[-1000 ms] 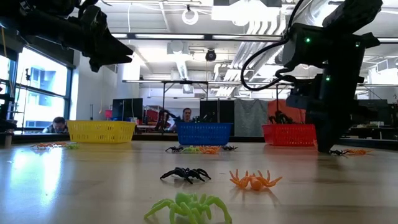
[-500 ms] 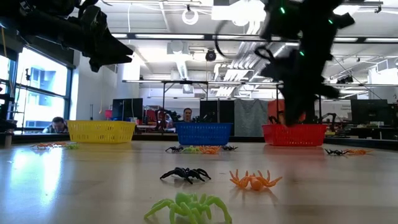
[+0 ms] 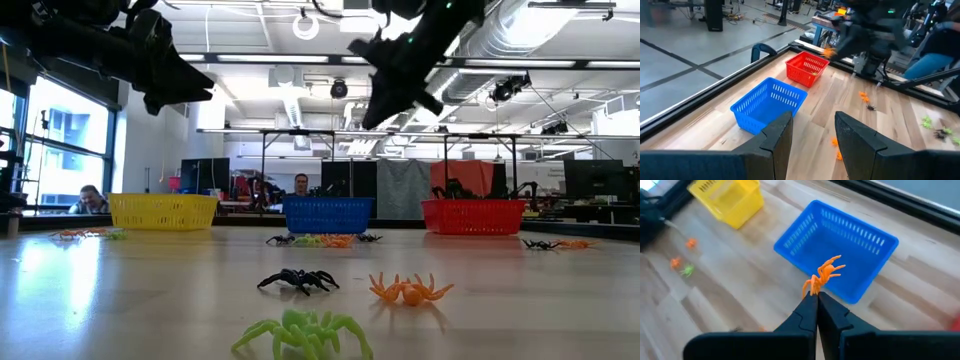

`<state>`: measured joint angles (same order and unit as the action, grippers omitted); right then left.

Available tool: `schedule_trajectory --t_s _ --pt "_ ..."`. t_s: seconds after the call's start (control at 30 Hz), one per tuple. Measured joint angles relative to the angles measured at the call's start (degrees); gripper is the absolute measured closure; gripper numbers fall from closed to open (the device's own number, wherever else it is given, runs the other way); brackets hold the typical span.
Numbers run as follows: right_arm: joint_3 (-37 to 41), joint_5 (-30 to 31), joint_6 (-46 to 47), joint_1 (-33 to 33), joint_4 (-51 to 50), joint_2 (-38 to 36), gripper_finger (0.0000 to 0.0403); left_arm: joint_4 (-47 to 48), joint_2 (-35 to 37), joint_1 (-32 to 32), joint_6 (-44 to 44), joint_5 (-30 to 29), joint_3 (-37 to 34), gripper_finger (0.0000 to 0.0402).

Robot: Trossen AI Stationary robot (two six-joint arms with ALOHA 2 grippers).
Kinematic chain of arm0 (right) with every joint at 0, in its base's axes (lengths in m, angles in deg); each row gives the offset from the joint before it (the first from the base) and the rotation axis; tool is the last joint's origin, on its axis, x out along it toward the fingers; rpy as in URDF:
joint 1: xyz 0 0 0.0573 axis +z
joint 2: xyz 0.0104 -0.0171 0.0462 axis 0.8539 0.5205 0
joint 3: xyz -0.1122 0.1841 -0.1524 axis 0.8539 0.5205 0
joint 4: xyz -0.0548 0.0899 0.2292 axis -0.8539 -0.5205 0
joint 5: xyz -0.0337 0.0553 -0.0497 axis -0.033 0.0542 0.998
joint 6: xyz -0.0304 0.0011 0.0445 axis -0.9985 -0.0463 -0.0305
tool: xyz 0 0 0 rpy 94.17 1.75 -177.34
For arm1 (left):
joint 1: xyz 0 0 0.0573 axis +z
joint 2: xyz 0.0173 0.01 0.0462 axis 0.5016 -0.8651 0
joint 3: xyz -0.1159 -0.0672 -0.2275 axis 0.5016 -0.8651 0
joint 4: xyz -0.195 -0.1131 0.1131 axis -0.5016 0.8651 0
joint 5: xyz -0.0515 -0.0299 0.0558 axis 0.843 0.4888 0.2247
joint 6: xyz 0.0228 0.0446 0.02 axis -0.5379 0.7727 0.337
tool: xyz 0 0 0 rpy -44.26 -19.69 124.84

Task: Sort Halloween decoration
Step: Put the orange spider toy into the blue basket

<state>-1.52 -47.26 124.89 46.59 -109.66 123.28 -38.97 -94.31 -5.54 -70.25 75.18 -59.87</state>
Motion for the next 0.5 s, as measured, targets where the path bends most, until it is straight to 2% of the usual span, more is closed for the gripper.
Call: schedule_trajectory --t_s 0.3,0.5 --pt "-0.23 -8.46 -4.43 -7.88 7.36 11.17 0.0403 0.01 0.01 -0.03 1.93 -0.07 0.0 0.0266" --pt "-0.23 -15.0 -4.86 -9.97 14.87 16.2 0.0403 0.01 0.01 -0.03 1.97 -0.11 0.0 0.0266"
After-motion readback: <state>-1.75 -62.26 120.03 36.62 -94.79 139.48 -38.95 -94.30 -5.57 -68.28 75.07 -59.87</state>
